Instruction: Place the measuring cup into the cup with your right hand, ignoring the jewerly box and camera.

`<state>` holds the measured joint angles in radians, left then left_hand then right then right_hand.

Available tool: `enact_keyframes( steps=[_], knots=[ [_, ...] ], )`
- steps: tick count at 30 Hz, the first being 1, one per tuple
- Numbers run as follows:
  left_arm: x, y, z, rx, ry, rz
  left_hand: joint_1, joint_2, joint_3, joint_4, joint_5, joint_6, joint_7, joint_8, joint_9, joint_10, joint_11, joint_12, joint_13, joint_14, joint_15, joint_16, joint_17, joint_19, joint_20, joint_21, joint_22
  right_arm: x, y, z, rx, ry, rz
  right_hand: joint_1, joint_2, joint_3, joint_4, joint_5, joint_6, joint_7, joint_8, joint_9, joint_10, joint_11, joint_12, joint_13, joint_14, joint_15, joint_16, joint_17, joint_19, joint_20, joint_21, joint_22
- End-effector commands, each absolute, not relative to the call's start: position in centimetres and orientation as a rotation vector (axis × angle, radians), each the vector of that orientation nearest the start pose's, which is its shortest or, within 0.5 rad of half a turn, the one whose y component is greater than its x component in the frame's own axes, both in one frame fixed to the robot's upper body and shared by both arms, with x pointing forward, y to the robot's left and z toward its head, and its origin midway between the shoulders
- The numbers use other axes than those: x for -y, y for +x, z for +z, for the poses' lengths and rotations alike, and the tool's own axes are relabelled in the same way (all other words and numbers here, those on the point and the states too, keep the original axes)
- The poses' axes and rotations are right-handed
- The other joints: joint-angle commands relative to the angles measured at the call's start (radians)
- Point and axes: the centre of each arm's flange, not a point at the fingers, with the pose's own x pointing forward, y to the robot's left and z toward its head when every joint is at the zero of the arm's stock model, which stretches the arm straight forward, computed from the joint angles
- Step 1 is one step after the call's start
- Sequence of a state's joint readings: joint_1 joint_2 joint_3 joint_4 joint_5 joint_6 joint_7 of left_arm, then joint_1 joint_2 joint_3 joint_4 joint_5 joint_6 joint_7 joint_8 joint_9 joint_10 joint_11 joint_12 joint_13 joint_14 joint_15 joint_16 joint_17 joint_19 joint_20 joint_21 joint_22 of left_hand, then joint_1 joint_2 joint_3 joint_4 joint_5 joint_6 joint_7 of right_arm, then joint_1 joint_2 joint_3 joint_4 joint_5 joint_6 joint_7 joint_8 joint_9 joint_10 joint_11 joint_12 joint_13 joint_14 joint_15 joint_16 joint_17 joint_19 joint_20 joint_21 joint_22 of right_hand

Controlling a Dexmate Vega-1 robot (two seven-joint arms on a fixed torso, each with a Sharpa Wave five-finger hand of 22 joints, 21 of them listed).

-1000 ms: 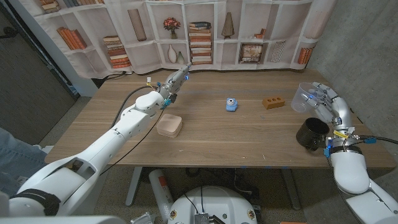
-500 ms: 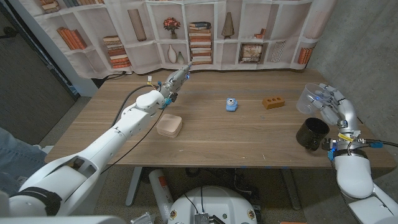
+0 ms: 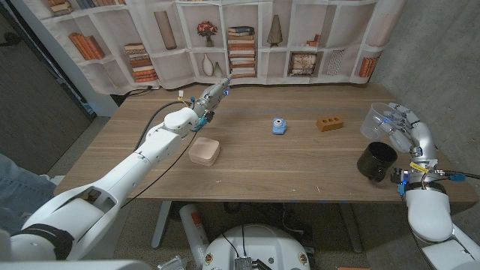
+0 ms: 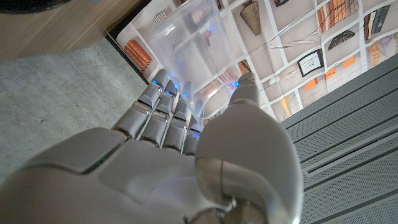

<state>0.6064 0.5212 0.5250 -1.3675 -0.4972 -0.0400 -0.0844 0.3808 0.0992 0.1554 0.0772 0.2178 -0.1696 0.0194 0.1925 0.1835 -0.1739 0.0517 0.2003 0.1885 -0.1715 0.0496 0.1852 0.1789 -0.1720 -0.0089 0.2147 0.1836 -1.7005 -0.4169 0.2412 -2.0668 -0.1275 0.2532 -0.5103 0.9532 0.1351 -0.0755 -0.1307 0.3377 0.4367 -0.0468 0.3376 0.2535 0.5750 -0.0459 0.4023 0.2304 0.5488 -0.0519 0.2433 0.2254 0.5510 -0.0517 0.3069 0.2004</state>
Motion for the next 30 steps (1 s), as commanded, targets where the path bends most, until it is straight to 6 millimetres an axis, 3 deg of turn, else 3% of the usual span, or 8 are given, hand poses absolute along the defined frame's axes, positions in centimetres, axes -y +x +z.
enact_keyframes(
  steps=[1, 30],
  knots=[
    [-20.2, 67.0, 6.0, 0.540, 0.262, -0.387, 0.005, 0.007, -0.003, 0.002, -0.002, -0.009, -0.008, 0.004, 0.005, -0.025, 0.001, 0.009, 0.002, -0.086, -0.001, 0.005, 0.006, -0.107, -0.009, 0.005, 0.004, 40.2, 40.1, -10.0, 0.771, -0.420, -0.554, 0.009, 0.013, 0.025, 0.013, -0.004, 0.048, -0.036, 0.008, 0.003, 0.010, -0.005, 0.001, 0.002, 0.005, -0.094, -0.001, 0.002, 0.006, -0.092, -0.001, 0.001],
    [-19.3, 66.5, 6.5, 0.551, 0.276, -0.392, 0.007, 0.009, -0.004, 0.000, -0.003, -0.008, -0.014, 0.004, 0.005, -0.022, -0.004, 0.009, 0.001, -0.085, -0.003, 0.004, 0.006, -0.108, -0.008, 0.004, 0.005, 41.9, 39.9, -12.0, 0.732, -0.390, -0.627, 0.010, 0.014, 0.029, 0.015, -0.012, 0.055, -0.039, 0.007, 0.005, 0.012, -0.006, -0.002, 0.003, 0.011, -0.095, 0.000, 0.006, 0.008, -0.092, -0.002, 0.001]
  ],
)
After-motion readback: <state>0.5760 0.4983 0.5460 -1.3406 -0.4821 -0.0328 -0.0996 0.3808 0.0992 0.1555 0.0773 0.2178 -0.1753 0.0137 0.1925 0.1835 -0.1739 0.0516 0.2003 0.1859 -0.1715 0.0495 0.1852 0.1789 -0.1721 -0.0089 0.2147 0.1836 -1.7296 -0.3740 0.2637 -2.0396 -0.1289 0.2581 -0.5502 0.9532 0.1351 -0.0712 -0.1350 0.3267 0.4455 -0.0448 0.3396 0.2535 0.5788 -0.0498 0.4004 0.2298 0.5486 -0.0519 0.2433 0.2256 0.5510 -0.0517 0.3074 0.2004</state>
